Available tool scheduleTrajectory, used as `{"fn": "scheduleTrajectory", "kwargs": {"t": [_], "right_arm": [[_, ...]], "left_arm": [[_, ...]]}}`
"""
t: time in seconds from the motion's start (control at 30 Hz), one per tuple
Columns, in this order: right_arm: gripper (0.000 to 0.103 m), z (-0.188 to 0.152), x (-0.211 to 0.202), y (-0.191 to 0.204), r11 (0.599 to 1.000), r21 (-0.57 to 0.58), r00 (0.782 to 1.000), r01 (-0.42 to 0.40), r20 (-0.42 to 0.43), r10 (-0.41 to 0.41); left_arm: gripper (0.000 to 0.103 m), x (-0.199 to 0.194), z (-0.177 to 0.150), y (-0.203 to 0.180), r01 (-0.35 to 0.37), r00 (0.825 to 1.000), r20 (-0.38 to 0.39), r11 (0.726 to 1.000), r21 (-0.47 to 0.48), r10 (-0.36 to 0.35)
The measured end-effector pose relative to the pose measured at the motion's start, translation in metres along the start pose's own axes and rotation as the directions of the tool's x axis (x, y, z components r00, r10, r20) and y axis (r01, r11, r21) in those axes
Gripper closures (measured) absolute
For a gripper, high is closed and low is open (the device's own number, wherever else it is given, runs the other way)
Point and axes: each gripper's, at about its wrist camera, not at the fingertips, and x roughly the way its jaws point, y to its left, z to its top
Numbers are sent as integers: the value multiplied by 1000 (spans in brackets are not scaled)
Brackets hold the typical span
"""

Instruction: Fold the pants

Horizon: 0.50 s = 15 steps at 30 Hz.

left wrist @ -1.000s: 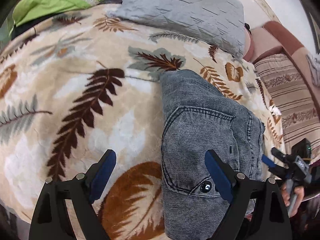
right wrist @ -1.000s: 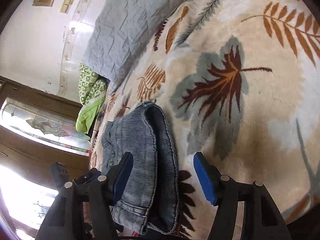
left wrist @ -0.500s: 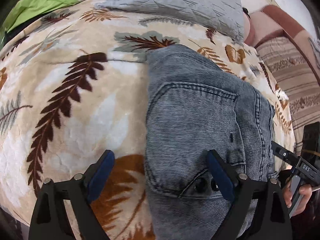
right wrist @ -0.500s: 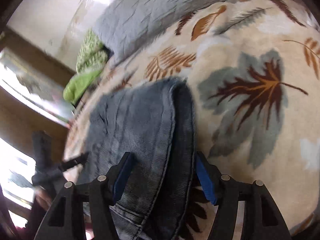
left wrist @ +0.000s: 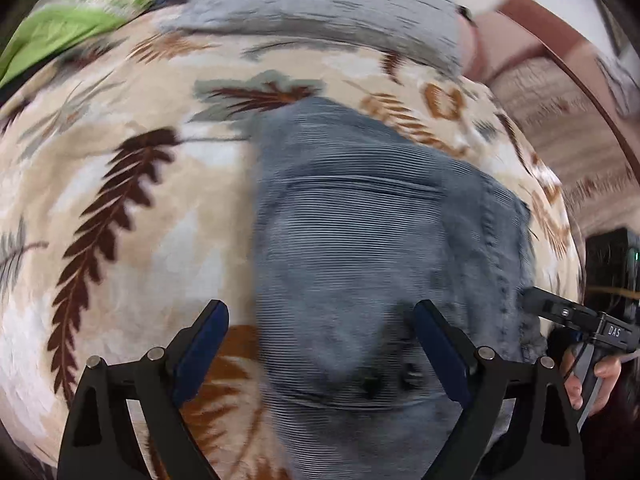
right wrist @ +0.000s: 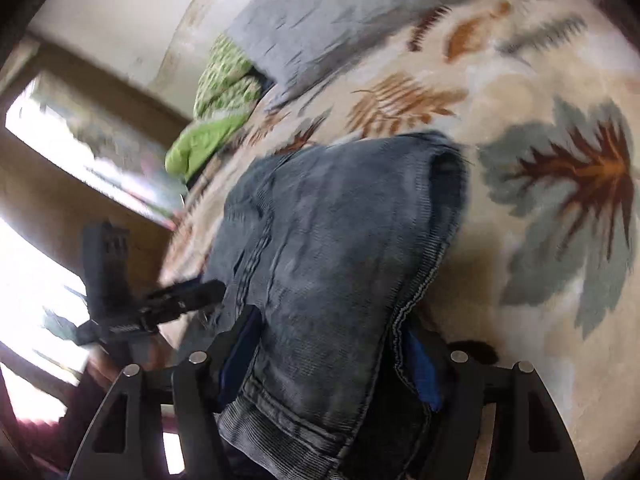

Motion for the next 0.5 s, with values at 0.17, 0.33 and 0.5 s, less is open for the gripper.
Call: {"fn": "scheduleTrajectory", "kwargs": {"t": [0.17,0.33,0.5], "right_arm": [[41,-1,13,14,996,-80,999,31,-20,-33],[50,-1,20,29,988,-146,998,46,-24,-50],[57,-4,12,53,963,-252,995,99,21,-97]], "left_arm": [[18,8,-2,4,77,997,3,997,5,-77],[36,8,-1,-4,113,993,18,994,12,-113],[64,-11,6,-2,139,990,18,990,-19,-139]]}}
